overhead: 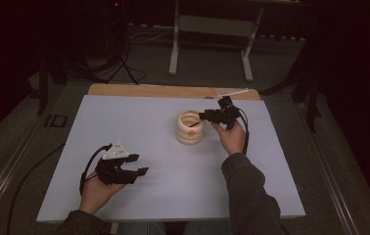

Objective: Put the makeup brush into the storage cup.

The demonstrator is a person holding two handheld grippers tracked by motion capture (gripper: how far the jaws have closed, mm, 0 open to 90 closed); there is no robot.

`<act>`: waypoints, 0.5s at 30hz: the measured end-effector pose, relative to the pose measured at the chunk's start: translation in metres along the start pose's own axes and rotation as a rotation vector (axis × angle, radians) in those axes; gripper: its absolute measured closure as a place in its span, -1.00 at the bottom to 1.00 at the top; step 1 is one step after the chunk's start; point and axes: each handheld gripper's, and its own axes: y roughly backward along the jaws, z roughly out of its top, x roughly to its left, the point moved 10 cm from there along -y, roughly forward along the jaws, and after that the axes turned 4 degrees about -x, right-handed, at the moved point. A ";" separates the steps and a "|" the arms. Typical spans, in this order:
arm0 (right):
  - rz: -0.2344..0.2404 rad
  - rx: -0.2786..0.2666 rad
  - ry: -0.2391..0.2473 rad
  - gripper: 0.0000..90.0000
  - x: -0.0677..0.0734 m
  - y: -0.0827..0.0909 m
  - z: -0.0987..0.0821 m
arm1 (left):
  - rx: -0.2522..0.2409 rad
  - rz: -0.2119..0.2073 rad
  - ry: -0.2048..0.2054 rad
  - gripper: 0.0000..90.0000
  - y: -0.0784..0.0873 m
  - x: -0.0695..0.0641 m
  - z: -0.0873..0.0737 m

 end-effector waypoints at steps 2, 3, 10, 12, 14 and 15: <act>0.000 -0.006 -0.001 0.27 0.000 0.003 0.000 | 0.000 0.000 0.000 -0.10 0.000 0.000 0.000; 0.000 -0.011 -0.002 0.24 0.000 0.004 0.000 | 0.000 0.000 0.000 -0.10 0.000 0.000 0.000; 0.007 -0.040 -0.008 0.05 0.002 0.015 0.000 | 0.000 0.003 -0.001 -0.13 0.000 0.000 0.001; 0.010 -0.046 -0.002 -0.02 0.003 0.018 0.000 | 0.003 0.004 -0.003 -0.13 -0.001 0.000 0.000; 0.015 -0.055 -0.001 -0.06 0.005 0.021 0.000 | 0.006 0.005 -0.002 -0.13 -0.001 0.000 0.000; 0.013 -0.058 0.003 -0.10 0.005 0.023 0.001 | 0.008 0.005 -0.002 -0.14 -0.002 0.000 0.000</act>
